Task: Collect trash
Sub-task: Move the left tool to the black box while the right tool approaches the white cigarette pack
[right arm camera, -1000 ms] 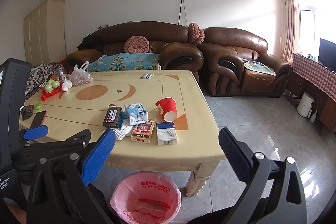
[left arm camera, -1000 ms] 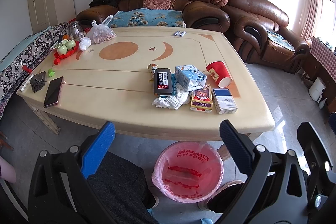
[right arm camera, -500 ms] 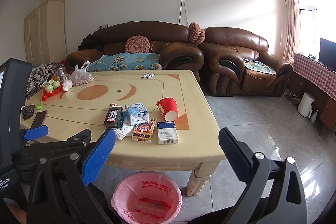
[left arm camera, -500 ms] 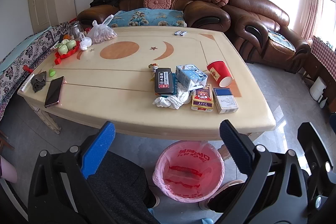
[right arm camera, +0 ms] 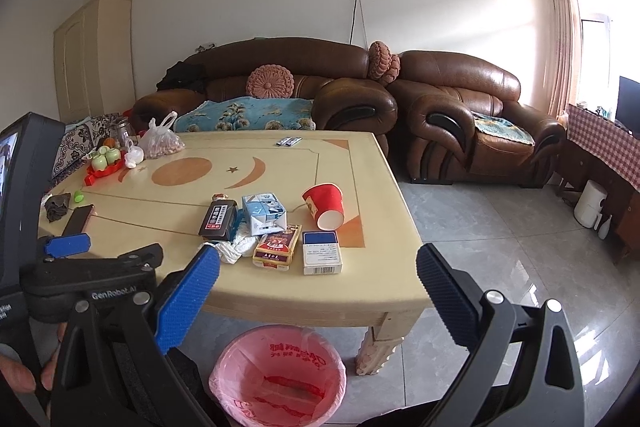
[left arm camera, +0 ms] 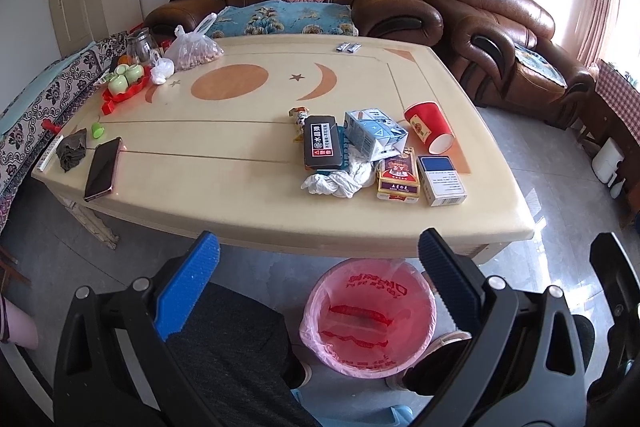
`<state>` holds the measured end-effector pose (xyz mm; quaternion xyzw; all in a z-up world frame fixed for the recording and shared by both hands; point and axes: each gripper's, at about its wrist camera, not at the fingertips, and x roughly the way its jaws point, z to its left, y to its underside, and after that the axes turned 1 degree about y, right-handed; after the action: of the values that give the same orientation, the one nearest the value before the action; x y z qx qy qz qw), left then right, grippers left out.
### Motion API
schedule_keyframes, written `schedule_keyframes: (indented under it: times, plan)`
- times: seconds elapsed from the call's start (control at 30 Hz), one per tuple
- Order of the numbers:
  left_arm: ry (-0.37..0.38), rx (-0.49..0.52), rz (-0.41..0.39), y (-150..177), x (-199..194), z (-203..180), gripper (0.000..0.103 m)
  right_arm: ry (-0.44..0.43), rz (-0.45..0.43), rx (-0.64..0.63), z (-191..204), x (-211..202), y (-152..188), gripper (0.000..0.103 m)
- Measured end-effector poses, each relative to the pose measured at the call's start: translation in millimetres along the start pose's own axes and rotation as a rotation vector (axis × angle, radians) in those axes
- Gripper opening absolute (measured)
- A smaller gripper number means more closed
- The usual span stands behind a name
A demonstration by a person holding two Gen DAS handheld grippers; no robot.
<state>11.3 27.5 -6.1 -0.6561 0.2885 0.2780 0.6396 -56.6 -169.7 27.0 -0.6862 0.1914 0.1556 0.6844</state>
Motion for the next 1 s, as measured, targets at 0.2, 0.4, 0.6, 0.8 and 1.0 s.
schedule_keyframes:
  times: [0.2,0.4,0.6,0.8,1.0]
  plan:
    - [-0.017,0.02,0.024,-8,14,12,0.098,0.015,0.003,-0.026,-8,15,1,0.097]
    - [0.004,0.01,0.074,-21,36,18,0.098,-0.035,0.057,0.02,-24,44,3,0.097]
    - [0.015,0.023,0.091,-35,52,13,0.098,-0.038,0.093,0.038,-30,73,2,0.097]
    - [0.022,0.021,0.122,-48,75,9,0.098,-0.032,0.117,0.03,-30,98,0,0.097]
    - [0.027,0.021,0.164,-58,101,6,0.098,-0.04,0.153,0.026,-26,126,-2,0.097]
